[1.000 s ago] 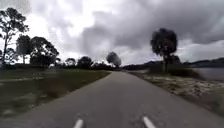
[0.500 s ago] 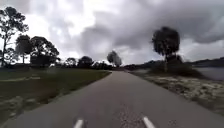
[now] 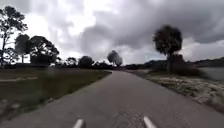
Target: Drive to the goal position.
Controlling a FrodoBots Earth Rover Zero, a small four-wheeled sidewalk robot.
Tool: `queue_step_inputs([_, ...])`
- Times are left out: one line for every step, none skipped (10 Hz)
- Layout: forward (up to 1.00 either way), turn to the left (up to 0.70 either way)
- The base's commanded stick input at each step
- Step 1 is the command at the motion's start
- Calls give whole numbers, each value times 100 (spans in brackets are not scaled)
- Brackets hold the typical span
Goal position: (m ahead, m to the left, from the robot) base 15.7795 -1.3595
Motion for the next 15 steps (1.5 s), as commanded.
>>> queue_step_inputs([70,0])
queue_step_inputs([70,0])
queue_step_inputs([70,0])
queue_step_inputs([70,0])
queue_step_inputs([70,0])
queue_step_inputs([70,0])
queue_step_inputs([70,0])
queue_step_inputs([70,0])
queue_step_inputs([70,0])
queue_step_inputs([70,0])
queue_step_inputs([70,0])
queue_step_inputs([70,0])
queue_step_inputs([70,0])
queue_step_inputs([70,0])
queue_step_inputs([70,0])
